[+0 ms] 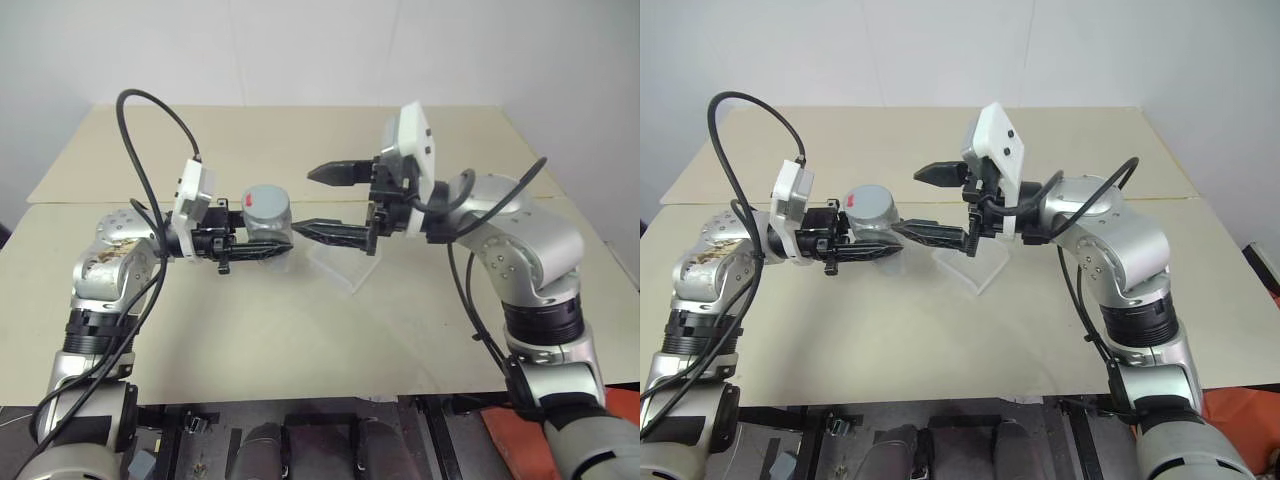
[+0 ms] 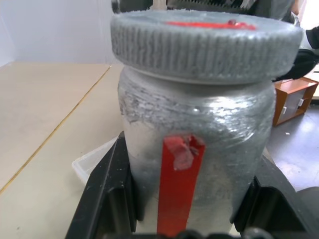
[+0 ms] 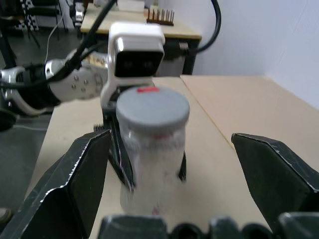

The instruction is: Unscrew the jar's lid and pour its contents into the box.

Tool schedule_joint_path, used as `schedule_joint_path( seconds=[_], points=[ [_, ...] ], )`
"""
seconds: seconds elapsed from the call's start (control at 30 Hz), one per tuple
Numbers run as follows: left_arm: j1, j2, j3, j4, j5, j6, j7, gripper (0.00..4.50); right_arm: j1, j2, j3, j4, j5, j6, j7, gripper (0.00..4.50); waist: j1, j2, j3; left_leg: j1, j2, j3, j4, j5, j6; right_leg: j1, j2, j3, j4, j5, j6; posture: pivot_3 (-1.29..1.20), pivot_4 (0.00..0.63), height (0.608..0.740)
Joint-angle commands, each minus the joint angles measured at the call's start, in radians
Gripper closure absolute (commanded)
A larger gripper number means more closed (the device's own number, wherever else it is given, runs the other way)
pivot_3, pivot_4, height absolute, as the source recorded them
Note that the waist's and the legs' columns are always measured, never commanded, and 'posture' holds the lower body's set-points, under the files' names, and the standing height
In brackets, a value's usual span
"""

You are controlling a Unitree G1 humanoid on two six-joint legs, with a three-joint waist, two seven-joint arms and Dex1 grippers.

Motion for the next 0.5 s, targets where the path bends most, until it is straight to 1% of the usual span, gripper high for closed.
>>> schedule_joint_path(
  seconds=[0.03, 0.23, 0.4, 0.5],
  points=[
    [-0.026, -0.008, 0.002, -0.012, -0.005, -0.015, 0.001, 2.56, -0.04, 0.031, 0.019, -0.024, -0.01, 0.003, -0.031, 0.03, 0.001, 0.0, 0.0, 0.0, 0.0, 0.0, 0.0, 0.0, 0.0, 0.0, 0.0, 0.0, 0.0, 0.0, 0.0, 0.0, 0.15, 0.74],
    [-0.029, -0.013, -0.005, -0.014, -0.003, -0.022, 0.0, 2.56, -0.072, 0.076, 0.062, 0.012, -0.042, 0.005, -0.063, 0.03, 0.001, 0.0, 0.0, 0.0, 0.0, 0.0, 0.0, 0.0, 0.0, 0.0, 0.0, 0.0, 0.001, 0.0, 0.0, 0.0, 0.15, 0.74],
    [-0.025, -0.009, -0.003, -0.017, -0.005, -0.022, -0.002, 2.56, -0.09, 0.098, 0.073, 0.035, -0.049, 0.021, -0.067, 0.03, 0.002, 0.0, 0.0, 0.0, 0.0, 0.0, 0.0, 0.0, 0.0, 0.0, 0.0, 0.0, 0.001, 0.0, 0.0, 0.0, 0.15, 0.74],
    [-0.022, -0.006, 0.0, -0.018, -0.006, -0.022, -0.003, 2.56, -0.092, 0.096, 0.08, 0.037, -0.047, 0.036, -0.058, 0.6, 0.002, 0.0, 0.0, 0.0, 0.0, 0.0, 0.0, 0.0, 0.0, 0.0, 0.0, 0.0, 0.001, 0.0, 0.0, 0.0, 0.15, 0.74]
  ],
)
